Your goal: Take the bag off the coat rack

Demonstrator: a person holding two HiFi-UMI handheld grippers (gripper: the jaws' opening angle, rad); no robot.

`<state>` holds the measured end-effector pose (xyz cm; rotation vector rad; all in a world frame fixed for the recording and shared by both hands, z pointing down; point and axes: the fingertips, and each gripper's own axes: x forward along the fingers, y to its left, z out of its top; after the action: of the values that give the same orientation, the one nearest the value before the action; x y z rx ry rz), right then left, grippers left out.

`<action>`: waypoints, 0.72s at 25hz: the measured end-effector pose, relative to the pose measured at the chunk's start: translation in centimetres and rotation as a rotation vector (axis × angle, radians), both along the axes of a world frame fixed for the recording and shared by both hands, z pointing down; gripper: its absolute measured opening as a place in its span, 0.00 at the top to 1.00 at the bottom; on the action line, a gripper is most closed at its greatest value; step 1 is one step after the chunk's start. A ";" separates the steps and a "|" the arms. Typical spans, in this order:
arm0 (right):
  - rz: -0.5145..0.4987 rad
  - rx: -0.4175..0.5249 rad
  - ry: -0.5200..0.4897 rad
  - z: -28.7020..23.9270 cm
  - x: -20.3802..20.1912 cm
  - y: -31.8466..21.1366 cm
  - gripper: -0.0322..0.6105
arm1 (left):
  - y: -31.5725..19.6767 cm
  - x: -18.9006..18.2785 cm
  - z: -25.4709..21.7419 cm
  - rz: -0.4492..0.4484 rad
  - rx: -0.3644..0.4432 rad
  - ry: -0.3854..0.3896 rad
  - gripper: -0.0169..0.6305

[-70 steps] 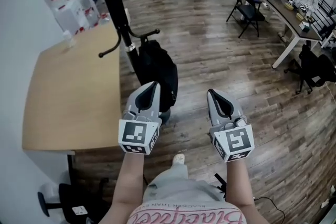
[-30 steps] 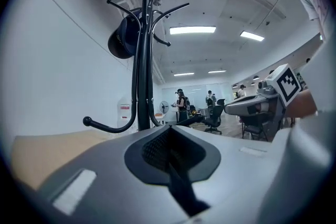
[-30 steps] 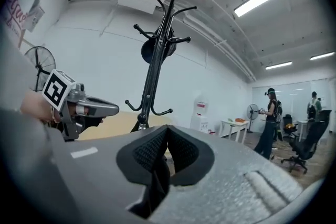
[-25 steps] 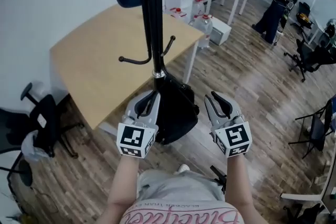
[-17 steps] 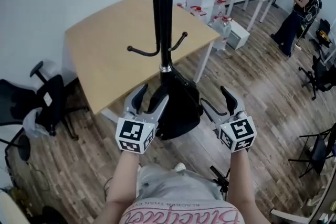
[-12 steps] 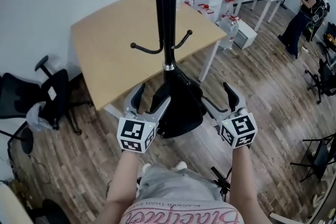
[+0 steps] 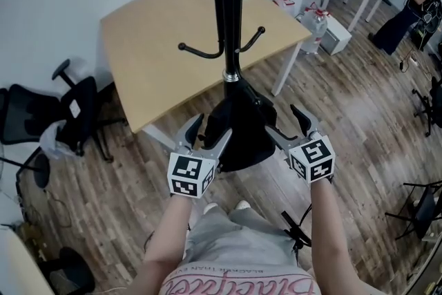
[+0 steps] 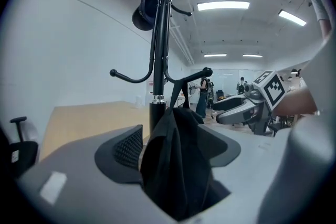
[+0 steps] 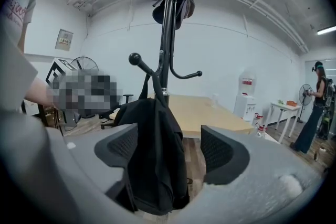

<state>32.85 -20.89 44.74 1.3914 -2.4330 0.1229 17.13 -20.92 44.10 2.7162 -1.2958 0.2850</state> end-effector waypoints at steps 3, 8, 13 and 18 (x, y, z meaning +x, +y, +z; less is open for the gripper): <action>-0.028 -0.028 -0.001 1.6 -0.6 -0.1 0.37 | 0.3 0.0 2.0 -0.020 -0.043 0.002 0.45; -0.052 -0.059 -0.007 3.8 -1.0 -0.9 0.37 | -0.1 0.0 4.2 -0.051 -0.091 0.005 0.45; -0.089 -0.099 0.019 6.3 -1.1 -2.4 0.37 | -0.4 0.7 6.6 -0.082 -0.133 -0.018 0.45; -0.138 -0.120 0.078 8.4 -1.9 -3.8 0.37 | -1.3 0.7 8.5 -0.119 -0.175 0.003 0.49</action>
<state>30.98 -24.71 53.12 1.1525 -2.4056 0.1748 17.82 -22.23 52.57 2.4845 -1.3562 0.3629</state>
